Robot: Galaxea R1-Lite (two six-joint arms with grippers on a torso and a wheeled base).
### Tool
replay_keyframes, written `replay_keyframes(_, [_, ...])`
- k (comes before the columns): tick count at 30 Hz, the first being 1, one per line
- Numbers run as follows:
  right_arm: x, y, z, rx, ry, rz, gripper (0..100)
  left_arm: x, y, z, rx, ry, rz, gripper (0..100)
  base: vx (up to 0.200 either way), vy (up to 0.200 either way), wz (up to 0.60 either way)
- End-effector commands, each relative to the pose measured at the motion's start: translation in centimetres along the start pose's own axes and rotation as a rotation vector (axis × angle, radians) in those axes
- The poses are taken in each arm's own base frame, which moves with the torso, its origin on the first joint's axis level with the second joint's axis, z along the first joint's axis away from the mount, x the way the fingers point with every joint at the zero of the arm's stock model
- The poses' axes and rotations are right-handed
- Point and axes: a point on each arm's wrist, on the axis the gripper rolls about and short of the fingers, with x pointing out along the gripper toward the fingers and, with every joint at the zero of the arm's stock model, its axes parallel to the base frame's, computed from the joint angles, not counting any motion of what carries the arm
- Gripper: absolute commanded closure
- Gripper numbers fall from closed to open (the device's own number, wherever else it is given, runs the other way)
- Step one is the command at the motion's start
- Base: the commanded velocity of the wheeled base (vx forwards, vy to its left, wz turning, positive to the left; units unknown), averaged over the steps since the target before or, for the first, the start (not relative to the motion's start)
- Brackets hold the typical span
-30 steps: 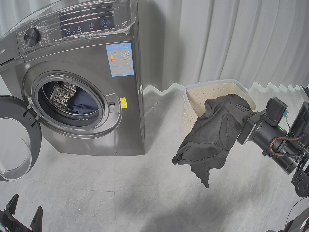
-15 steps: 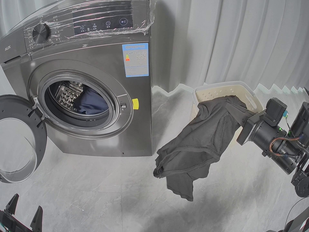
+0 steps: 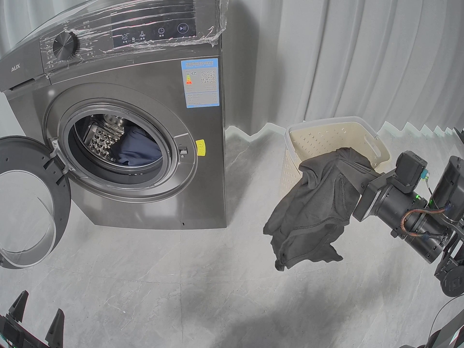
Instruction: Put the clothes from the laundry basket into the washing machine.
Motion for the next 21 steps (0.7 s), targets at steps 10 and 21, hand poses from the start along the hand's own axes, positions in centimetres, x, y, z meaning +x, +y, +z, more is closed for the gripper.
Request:
replay_keyframes(10, [-0.16, 0.04, -0.43, -0.009, 0.020, 0.021, 100, -0.03, 0.01, -0.31, 0.000, -0.005, 0.000, 0, 0.000, 0.200, 0.00])
replay_keyframes(21, [0.01, 0.22, -0.19, -0.007, 0.005, 0.098, 100, -0.03, 0.01, -0.31, 0.000, -0.005, 0.000, 0, 0.000, 0.182, 0.00])
